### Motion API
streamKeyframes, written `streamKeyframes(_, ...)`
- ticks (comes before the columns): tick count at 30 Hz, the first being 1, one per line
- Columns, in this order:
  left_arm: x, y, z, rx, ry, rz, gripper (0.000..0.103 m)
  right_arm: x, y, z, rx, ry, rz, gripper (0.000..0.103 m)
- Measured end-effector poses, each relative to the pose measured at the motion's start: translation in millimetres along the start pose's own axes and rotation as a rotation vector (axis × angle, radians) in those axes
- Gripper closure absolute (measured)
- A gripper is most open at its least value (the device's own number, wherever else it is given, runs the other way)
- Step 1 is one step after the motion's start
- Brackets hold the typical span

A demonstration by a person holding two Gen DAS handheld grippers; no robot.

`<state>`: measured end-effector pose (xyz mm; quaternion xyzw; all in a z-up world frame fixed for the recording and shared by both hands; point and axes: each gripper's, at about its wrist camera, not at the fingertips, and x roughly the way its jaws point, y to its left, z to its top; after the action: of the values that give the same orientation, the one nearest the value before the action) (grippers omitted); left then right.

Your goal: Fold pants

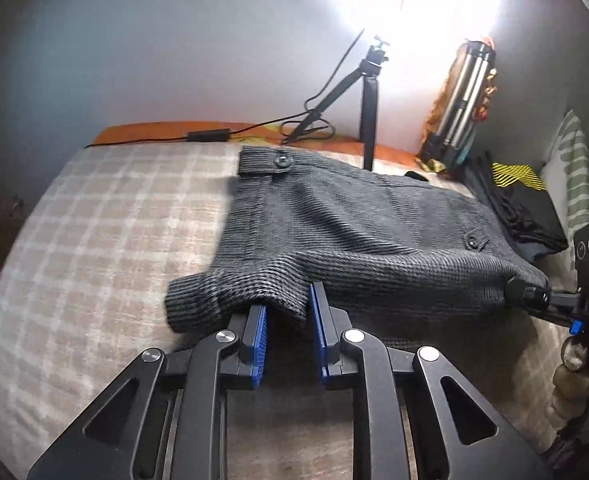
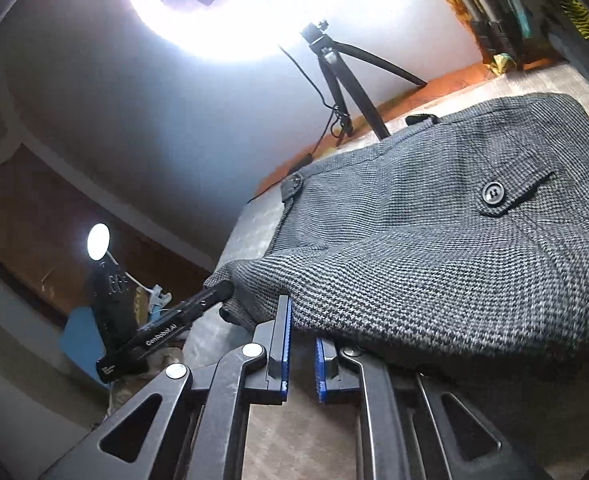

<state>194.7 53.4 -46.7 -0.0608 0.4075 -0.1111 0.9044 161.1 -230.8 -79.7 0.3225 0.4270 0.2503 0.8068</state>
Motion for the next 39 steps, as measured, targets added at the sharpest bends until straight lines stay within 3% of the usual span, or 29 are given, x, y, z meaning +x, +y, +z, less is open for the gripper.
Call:
streamKeyframes(1, -2, 2, -1, -0.005, 0.010, -0.003, 0.084, 4, -1, -2, 0.003, 0.015, -0.010, 0.090)
streamKeyframes(3, -7, 4, -5, 0.013, 0.020, 0.021, 0.077, 7, -5, -8, 0.016, 0.040, -0.028, 0.074)
streamKeyframes(5, -16, 0, -9, 0.071, 0.006, 0.067, 0.076, 11, -5, -11, 0.020, 0.053, -0.039, 0.065)
streamKeyframes(8, -24, -10, -14, 0.138, -0.005, 0.088, 0.066, 16, -4, -15, 0.019, 0.065, -0.044, 0.057)
streamKeyframes(10, -28, -12, -17, 0.162, 0.001, 0.090, 0.059, 23, -2, -15, 0.021, 0.083, -0.047, 0.057)
streamKeyframes(14, -36, -5, -22, 0.179, 0.024, 0.109, 0.059, 34, 3, -21, 0.025, 0.119, -0.029, 0.057)
streamKeyframes(19, -52, 9, -20, 0.143, -0.017, 0.116, 0.059, 47, 8, -30, 0.024, 0.154, -0.024, 0.056)
streamKeyframes(21, -51, 14, -17, 0.135, -0.023, 0.131, 0.059, 55, 8, -35, 0.031, 0.162, -0.032, 0.049)
streamKeyframes(24, -43, 18, -13, 0.125, -0.022, 0.145, 0.059, 65, 11, -39, 0.047, 0.146, -0.012, 0.048)
streamKeyframes(29, -21, 25, -15, 0.119, 0.026, 0.157, 0.059, 81, 27, -42, 0.014, 0.185, 0.016, 0.048)
streamKeyframes(32, -19, 23, -17, 0.142, 0.033, 0.174, 0.059, 90, 36, -46, 0.006, 0.237, 0.072, 0.074)
streamKeyframes(34, -24, 23, -17, 0.150, 0.023, 0.178, 0.059, 89, 40, -44, 0.016, 0.234, 0.101, 0.080)
streamKeyframes(37, -30, 24, -16, 0.146, 0.006, 0.182, 0.059, 79, 33, -36, 0.134, 0.212, 0.221, 0.081)
streamKeyframes(39, -34, 26, -15, 0.133, -0.005, 0.179, 0.059, 76, 32, -34, 0.143, 0.218, 0.221, 0.080)
